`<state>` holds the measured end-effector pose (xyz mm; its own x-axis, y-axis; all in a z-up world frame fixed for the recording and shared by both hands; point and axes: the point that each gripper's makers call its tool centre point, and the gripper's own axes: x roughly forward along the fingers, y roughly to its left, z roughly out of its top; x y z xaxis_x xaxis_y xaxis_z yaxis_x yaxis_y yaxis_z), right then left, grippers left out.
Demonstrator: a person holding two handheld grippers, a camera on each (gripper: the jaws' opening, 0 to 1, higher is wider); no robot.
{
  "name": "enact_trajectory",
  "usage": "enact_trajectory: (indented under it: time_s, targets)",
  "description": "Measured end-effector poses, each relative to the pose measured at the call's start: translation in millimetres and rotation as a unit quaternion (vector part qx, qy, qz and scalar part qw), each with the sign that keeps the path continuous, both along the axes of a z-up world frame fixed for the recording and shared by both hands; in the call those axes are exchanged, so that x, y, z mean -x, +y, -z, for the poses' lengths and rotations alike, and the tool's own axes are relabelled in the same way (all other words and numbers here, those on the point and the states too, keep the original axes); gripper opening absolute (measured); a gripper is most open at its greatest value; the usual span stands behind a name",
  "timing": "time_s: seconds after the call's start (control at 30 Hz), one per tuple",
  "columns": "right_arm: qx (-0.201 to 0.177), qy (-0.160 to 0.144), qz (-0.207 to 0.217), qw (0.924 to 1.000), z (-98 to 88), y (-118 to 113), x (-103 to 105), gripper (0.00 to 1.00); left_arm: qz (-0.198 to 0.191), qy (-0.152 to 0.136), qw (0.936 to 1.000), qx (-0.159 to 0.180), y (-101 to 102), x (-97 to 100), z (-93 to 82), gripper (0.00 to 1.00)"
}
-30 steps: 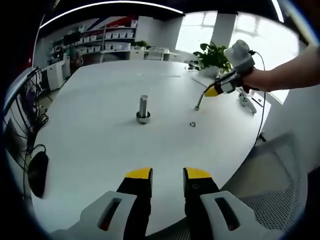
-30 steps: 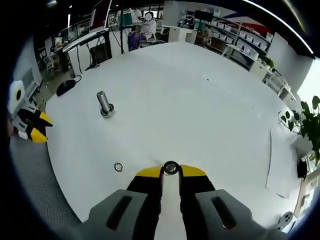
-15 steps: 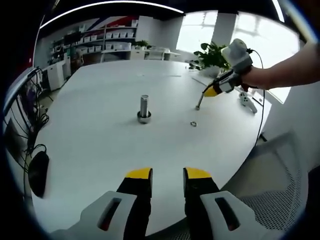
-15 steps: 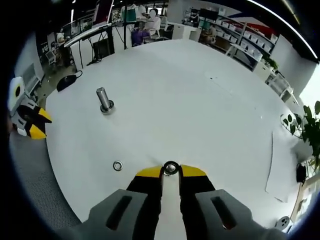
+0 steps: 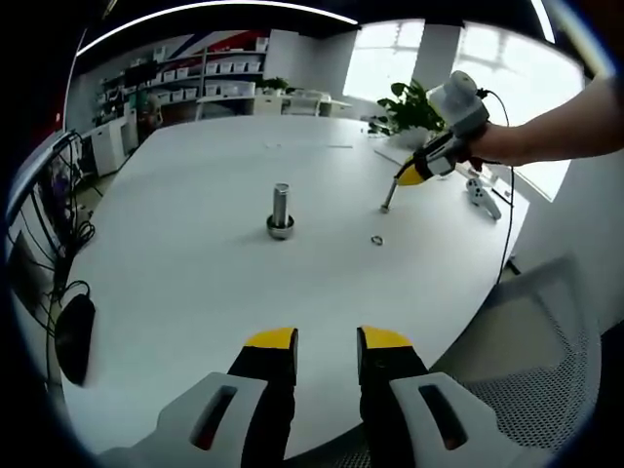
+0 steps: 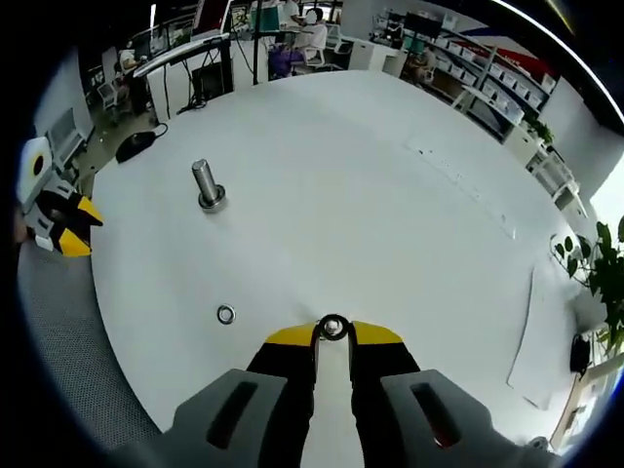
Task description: Place the washer onto the threaded stud by aligning its center hole with the stud, sliding it down to the base, and recovering from edge contact or off-axis alignment until the washer reaches the visible bottom stop.
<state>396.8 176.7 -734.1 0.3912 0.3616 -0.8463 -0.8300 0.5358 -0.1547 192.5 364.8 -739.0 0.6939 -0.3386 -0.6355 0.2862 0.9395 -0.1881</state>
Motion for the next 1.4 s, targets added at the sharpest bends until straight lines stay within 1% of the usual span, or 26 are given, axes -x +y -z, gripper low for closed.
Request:
enact_trajectory:
  time_s: [0.17, 0.33, 0.5, 0.67, 0.83, 1.0, 1.4]
  targets:
    - [0.014, 0.013, -0.013, 0.9997, 3.0, 1.3, 2.9, 0.14, 0.0, 0.0, 1.0, 0.001, 0.0, 0.2, -0.1, 0.22]
    - [0.023, 0.019, -0.023, 0.9993, 3.5, 2.4, 1.3, 0.14, 0.0, 0.0, 1.0, 0.001, -0.2, 0.3, -0.4, 0.22]
    - [0.039, 0.035, -0.034, 0.998, 5.5, 2.0, -0.4, 0.14, 0.002, 0.001, 1.0, 0.0, -0.6, 0.6, 0.0, 0.22]
    - [0.049, 0.054, -0.035, 0.9967, 8.4, 0.9, -1.1, 0.14, 0.002, 0.001, 1.0, 0.0, -0.7, 0.6, 0.4, 0.22]
    - [0.058, 0.065, -0.04, 0.9954, 13.5, 1.8, -0.5, 0.14, 0.003, 0.002, 1.0, 0.001, -1.0, 0.6, 0.6, 0.21]
    - [0.064, 0.071, -0.041, 0.9945, 19.7, 2.9, -0.9, 0.14, 0.002, 0.001, 1.0, 0.0, -0.9, 0.7, 0.2, 0.21]
    - [0.087, 0.093, -0.045, 0.9908, 44.1, 2.8, 3.1, 0.15, 0.001, 0.003, 1.0, 0.003, -0.9, 1.0, 0.8, 0.21]
